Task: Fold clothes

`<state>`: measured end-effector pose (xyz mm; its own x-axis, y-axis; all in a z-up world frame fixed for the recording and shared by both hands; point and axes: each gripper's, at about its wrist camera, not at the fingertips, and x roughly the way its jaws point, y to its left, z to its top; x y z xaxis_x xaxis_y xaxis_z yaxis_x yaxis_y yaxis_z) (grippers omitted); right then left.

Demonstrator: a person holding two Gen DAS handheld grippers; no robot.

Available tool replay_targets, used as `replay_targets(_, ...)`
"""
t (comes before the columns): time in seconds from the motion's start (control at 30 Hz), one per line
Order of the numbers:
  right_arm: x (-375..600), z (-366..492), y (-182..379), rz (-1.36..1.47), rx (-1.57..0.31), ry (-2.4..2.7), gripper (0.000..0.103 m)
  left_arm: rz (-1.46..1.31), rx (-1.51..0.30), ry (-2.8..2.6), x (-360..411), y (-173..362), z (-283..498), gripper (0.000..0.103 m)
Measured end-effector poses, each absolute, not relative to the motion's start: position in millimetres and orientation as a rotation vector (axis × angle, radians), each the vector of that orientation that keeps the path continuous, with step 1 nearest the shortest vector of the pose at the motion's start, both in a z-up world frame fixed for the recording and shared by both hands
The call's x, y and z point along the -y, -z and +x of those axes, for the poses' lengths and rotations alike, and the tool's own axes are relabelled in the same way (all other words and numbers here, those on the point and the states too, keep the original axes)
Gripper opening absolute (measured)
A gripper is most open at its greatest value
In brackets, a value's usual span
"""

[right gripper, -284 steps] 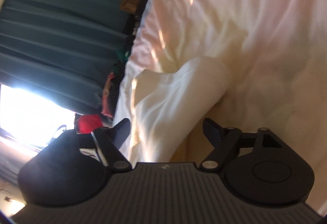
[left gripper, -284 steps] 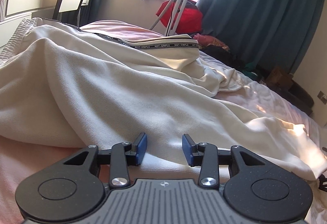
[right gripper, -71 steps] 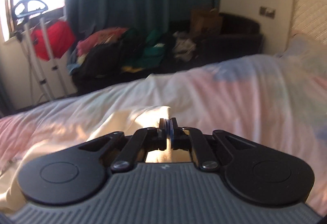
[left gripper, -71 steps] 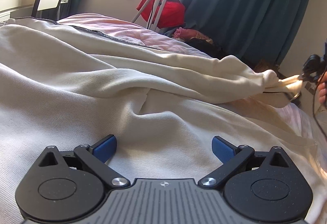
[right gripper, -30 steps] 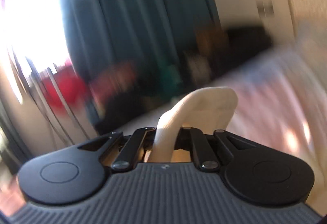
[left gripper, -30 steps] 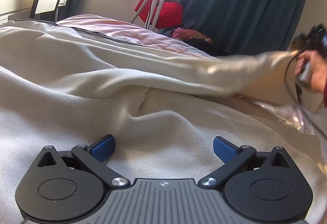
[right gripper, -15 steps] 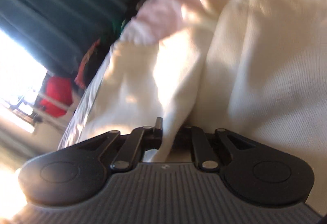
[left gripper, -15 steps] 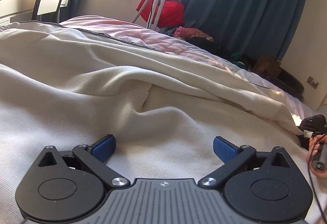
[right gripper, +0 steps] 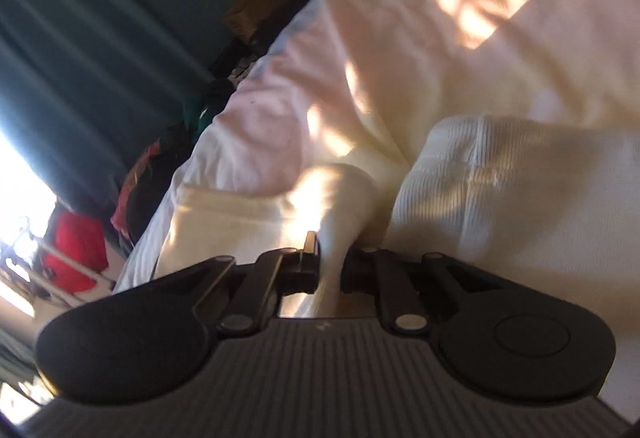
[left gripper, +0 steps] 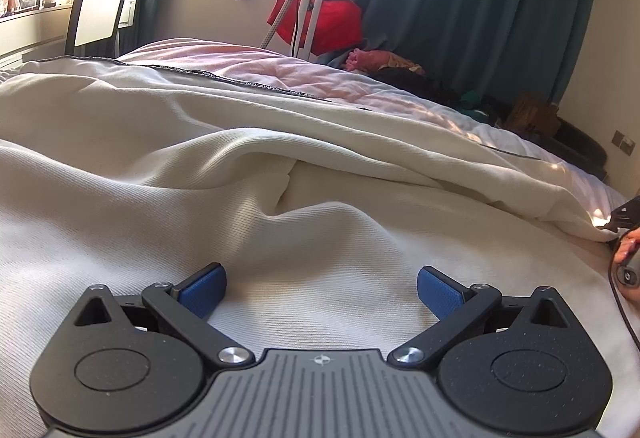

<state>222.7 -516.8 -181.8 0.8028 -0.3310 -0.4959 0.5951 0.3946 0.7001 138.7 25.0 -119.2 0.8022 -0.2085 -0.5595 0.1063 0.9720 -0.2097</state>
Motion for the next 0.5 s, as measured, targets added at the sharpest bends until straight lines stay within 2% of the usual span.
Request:
replay_targets(0.07,517.0,226.8,180.6,1.003,-0.270,0.587,0.008,-0.170,-0.619,0.172,-25.3,119.3,139.5,0.103)
replay_targets(0.2,504.0,229.0,139.5,0.678,-0.188,0.717,0.008,-0.150,-0.625,0.167,-23.5,118.7,139.2,0.103)
replay_targets(0.27,508.8,235.0,139.7,0.626,-0.207,0.726,0.008,-0.129,-0.626,0.163,-21.2,119.4,138.8,0.103)
replay_targets(0.37,518.5,235.7,170.3,0.667,-0.295,0.731,0.009,-0.116,-0.627,0.161,-19.7,120.4,139.7,0.103)
replay_targets(0.47,521.2,234.8,176.2,0.698,-0.341,0.696,0.014,-0.114,-0.626,0.160,-19.2,120.0,139.8,0.103)
replay_targets(0.5,521.8,234.0,174.3,0.705,-0.352,0.680,0.027,-0.114,-0.625,0.161,-19.4,119.8,139.5,0.103)
